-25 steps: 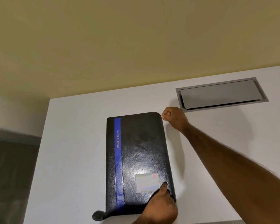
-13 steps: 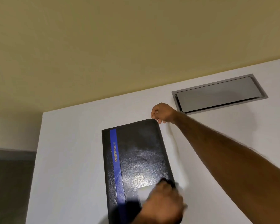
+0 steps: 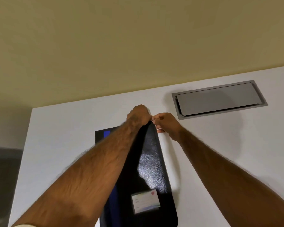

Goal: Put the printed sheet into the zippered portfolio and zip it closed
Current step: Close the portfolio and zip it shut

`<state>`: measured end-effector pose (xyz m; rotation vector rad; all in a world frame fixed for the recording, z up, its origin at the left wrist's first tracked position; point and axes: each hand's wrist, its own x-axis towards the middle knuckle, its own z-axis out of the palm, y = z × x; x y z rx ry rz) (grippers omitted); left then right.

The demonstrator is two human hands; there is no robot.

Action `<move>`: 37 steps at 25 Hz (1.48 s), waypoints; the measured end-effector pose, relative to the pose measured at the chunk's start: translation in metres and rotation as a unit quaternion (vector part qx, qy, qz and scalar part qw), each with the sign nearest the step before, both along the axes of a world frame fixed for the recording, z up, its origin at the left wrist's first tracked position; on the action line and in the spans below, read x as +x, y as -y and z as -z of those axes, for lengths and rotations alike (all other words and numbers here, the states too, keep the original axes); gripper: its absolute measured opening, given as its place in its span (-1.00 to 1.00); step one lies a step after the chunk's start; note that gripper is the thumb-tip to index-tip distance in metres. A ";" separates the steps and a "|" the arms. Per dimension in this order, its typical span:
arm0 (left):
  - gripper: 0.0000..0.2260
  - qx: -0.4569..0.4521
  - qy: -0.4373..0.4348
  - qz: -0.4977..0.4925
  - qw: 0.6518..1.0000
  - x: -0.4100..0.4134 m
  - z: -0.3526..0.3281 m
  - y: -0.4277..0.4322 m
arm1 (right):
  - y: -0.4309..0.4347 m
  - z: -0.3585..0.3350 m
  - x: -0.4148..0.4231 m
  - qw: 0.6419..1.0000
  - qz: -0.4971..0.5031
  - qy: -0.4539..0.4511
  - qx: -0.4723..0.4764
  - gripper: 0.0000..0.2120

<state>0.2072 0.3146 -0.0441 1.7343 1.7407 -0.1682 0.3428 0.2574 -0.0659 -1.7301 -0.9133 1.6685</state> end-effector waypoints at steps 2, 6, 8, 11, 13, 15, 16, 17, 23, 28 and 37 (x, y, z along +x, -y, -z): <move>-0.77 -0.003 -0.026 0.016 1.000 0.002 0.006 -0.002 | 0.005 -0.001 0.000 1.000 0.002 0.013 0.009 -0.86; -0.79 -0.003 -0.041 0.028 0.999 0.009 0.015 -0.004 | 0.008 0.003 -0.005 0.997 0.014 0.067 0.022 -0.80; -0.79 -0.006 -0.051 0.028 0.998 0.012 0.014 -0.006 | 0.010 0.008 -0.009 0.992 -0.003 0.122 0.042 -0.78; -0.83 -0.009 -0.070 0.008 0.998 0.011 0.010 -0.009 | 0.015 0.016 -0.014 0.982 -0.023 0.173 0.068 -0.71; -0.76 -0.006 -0.079 -0.026 0.996 0.006 0.010 -0.008 | 0.015 0.016 -0.015 0.982 -0.007 0.175 0.064 -0.73; -0.70 -0.007 -0.080 -0.073 0.994 -0.001 0.015 -0.006 | 0.016 0.016 -0.018 0.982 0.007 0.181 0.059 -0.75; -0.69 -0.010 -0.076 -0.097 0.992 -0.006 0.016 -0.006 | 0.017 0.015 -0.020 0.981 0.016 0.184 0.055 -0.75; -0.68 -0.015 -0.070 -0.123 0.990 -0.011 0.017 -0.005 | 0.017 0.015 -0.022 0.981 0.026 0.188 0.051 -0.74; -0.76 -0.032 -0.028 -0.253 0.966 -0.065 0.026 -0.006 | 0.015 0.004 -0.027 0.985 0.045 0.162 0.047 -0.60; -0.66 -0.019 0.007 -0.328 0.944 -0.115 0.018 -0.003 | 0.014 -0.006 -0.020 0.992 0.102 0.069 -0.009 -0.72; -0.75 -0.012 0.070 -0.377 0.923 -0.152 0.019 -0.002 | 0.019 -0.007 -0.014 0.990 0.115 0.072 -0.023 -0.76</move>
